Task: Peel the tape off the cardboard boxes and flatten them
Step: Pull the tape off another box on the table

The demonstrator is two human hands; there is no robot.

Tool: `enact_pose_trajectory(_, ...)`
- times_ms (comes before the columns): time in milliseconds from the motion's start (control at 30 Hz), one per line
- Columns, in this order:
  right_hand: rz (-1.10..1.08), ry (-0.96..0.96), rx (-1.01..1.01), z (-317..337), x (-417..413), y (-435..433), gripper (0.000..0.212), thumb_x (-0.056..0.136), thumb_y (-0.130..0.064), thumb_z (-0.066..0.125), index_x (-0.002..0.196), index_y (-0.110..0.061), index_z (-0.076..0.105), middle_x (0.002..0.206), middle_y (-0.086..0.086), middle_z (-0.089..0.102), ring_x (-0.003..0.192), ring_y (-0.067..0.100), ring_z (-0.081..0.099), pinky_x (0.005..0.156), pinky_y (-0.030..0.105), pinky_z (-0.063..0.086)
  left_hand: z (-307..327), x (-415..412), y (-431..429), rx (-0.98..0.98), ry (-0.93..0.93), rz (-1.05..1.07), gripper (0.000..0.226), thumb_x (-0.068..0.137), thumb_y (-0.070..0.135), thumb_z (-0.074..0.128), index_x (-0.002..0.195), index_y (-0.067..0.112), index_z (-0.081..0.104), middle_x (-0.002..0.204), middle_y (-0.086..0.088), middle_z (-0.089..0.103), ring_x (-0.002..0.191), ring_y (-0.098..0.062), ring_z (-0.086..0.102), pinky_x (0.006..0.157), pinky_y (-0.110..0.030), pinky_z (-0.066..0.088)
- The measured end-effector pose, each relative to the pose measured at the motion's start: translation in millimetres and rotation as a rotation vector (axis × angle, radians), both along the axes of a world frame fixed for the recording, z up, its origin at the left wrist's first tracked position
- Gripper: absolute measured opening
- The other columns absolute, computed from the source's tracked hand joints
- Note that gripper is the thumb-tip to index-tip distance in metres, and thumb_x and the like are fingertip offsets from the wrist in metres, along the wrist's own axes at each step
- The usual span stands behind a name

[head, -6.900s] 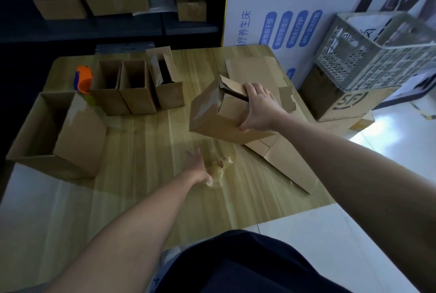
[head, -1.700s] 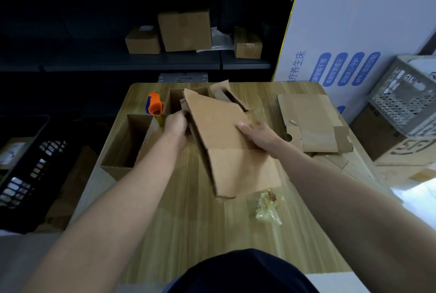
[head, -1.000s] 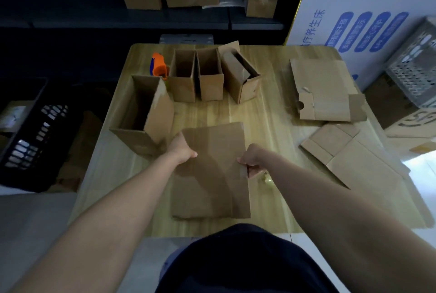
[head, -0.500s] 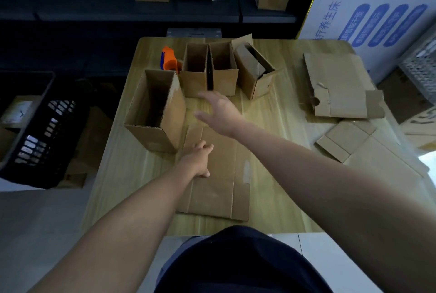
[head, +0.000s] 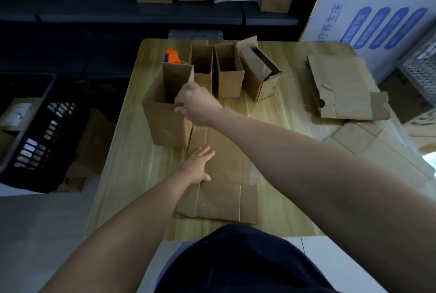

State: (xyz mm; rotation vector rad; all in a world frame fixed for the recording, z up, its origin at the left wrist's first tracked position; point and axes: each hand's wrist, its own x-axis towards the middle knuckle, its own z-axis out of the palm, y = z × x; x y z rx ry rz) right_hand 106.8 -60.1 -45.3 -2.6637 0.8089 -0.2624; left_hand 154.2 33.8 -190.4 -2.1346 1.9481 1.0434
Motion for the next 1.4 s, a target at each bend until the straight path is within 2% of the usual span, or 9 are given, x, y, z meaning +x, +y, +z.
enact_pose_trajectory(267, -0.308, -0.433, 0.225, 45, -31, -25, 0.02, 0.097, -0.024, 0.049, 0.108, -0.012, 0.06, 0.1, -0.003, 0.056, 0.085, 0.004, 0.051, 0.067, 0.011, 0.036, 8, 49, 2, 0.021, -0.058, 0.161, 0.09, 0.081, 0.01, 0.071, 0.151, 0.02, 0.016, 0.16, 0.003, 0.002, 0.147, -0.021, 0.001, 0.117, -0.033, 0.012)
enact_pose_trajectory(400, -0.431, -0.514, 0.22, 54, -58, -30, 0.011, 0.097, -0.021, 0.048, 0.089, -0.017, 0.055, 0.079, -0.01, 0.05, 0.069, -0.002, 0.045, 0.058, 0.013, 0.031, 20, 72, 8, 0.068, -0.305, 0.194, 0.085, 0.085, 0.022, 0.068, 0.152, 0.025, 0.014, 0.159, -0.001, 0.009, 0.144, -0.027, 0.013, 0.115, -0.043, 0.019)
enact_pose_trajectory(500, -0.533, -0.527, 0.285, 50, -80, -34, 0.014, 0.096, -0.02, 0.048, 0.087, -0.015, 0.057, 0.073, -0.009, 0.05, 0.066, 0.003, 0.047, 0.057, 0.019, 0.035, 40, 72, 7, -0.043, -0.373, 0.37, 0.06, 0.091, 0.023, 0.058, 0.144, 0.014, 0.032, 0.145, -0.011, 0.036, 0.131, -0.031, 0.038, 0.108, -0.043, 0.032)
enact_pose_trajectory(633, -0.614, -0.524, 0.308, 43, -105, -33, 0.018, 0.095, -0.018, 0.048, 0.08, -0.013, 0.058, 0.069, -0.006, 0.05, 0.064, 0.007, 0.046, 0.057, 0.025, 0.036, 88, 49, -7, -0.639, 0.048, 0.793, 0.03, 0.1, 0.014, 0.039, 0.121, -0.001, 0.053, 0.123, -0.018, 0.051, 0.107, -0.033, 0.054, 0.093, -0.04, 0.044)
enact_pose_trajectory(767, -0.633, -0.544, 0.302, 43, -121, -32, 0.027, 0.095, -0.019, 0.048, 0.068, -0.02, 0.05, 0.066, -0.007, 0.047, 0.061, 0.007, 0.044, 0.053, 0.024, 0.033, 138, 8, -24, -0.951, 0.368, 0.753, 0.029, 0.101, 0.027, 0.037, 0.114, 0.008, 0.054, 0.108, -0.008, 0.055, 0.098, -0.015, 0.053, 0.085, -0.028, 0.046)
enact_pose_trajectory(967, -0.797, -0.583, 0.325, 47, -148, -43, 0.021, 0.096, -0.019, 0.045, 0.079, -0.013, 0.056, 0.07, -0.004, 0.051, 0.064, 0.011, 0.047, 0.052, 0.025, 0.031, 145, -31, -41, -0.852, 0.23, 0.405, 0.034, 0.089, 0.031, 0.062, 0.119, 0.014, 0.061, 0.117, -0.001, 0.047, 0.113, -0.013, 0.037, 0.097, -0.025, 0.032)
enact_pose_trajectory(1067, -0.918, -0.584, 0.402, 37, -171, -48, 0.022, 0.096, -0.018, 0.044, 0.102, -0.01, 0.063, 0.086, 0.002, 0.057, 0.078, 0.017, 0.052, 0.066, 0.025, 0.038, 141, -47, -51, -0.755, 0.165, 0.339, 0.045, 0.089, 0.038, 0.06, 0.128, 0.016, 0.057, 0.123, -0.002, 0.048, 0.121, -0.022, 0.035, 0.103, -0.034, 0.03)
enact_pose_trajectory(1233, -1.126, -0.545, 0.571, 21, -203, -59, 0.031, 0.094, -0.017, 0.046, 0.113, 0.003, 0.06, 0.109, 0.016, 0.063, 0.095, 0.031, 0.059, 0.079, 0.037, 0.049, 134, -71, -65, -0.231, 0.284, 0.209, 0.123, 0.049, 0.075, 0.07, 0.15, 0.031, 0.016, 0.155, 0.008, 0.004, 0.143, -0.021, 0.004, 0.115, -0.049, 0.018)
enact_pose_trajectory(1400, -0.997, -0.639, 0.651, 23, -223, -70, 0.023, 0.094, -0.029, 0.052, 0.089, -0.01, 0.063, 0.076, 0.0, 0.056, 0.074, 0.019, 0.053, 0.059, 0.027, 0.041, 131, -74, -82, -0.395, 0.31, 0.318, 0.092, 0.064, 0.047, 0.08, 0.142, 0.033, 0.033, 0.14, -0.001, 0.028, 0.13, -0.024, 0.023, 0.106, -0.046, 0.029)
